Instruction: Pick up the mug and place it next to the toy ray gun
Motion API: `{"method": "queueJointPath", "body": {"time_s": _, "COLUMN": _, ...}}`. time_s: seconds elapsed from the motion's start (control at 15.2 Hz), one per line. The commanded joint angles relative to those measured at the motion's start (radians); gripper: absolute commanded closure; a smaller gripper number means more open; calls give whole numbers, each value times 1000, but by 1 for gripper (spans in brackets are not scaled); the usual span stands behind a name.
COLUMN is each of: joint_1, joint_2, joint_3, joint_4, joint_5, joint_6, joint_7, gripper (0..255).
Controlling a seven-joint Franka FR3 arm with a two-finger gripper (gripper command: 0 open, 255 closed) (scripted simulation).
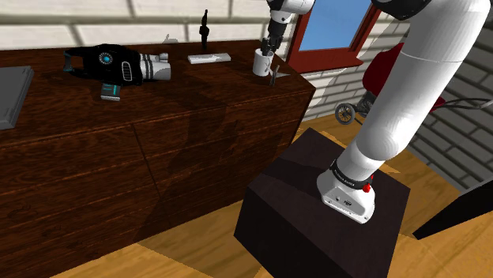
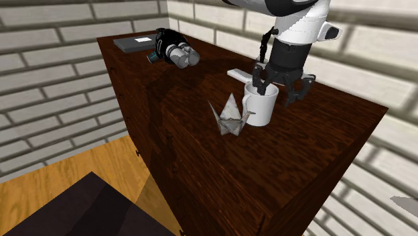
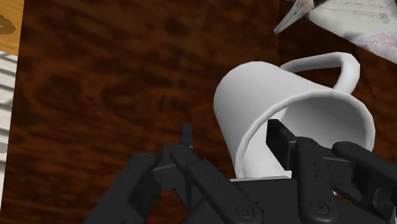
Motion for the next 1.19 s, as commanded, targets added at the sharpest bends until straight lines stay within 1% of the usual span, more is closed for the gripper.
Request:
{"method": "queueJointPath", "body": {"time_s": 0.0, "joint_1": 0, "joint_2": 0, "joint_3": 0, "joint_4": 0, "joint_5": 0, "joint_6": 0, "joint_7": 0, "gripper": 255}}
{"method": "queueJointPath", "body": {"time_s": 0.53, "joint_1": 0, "joint_2": 0, "joint_3": 0, "joint_4": 0, "joint_5": 0, "joint_6": 0, "joint_7": 0, "gripper": 255}}
{"method": "queueJointPath", "body": {"time_s": 1.12, "joint_1": 2, "joint_2": -37, "joint_3": -5, "joint_4": 76, "joint_5": -23, "joint_6": -109, "joint_7": 23, "gripper": 255}}
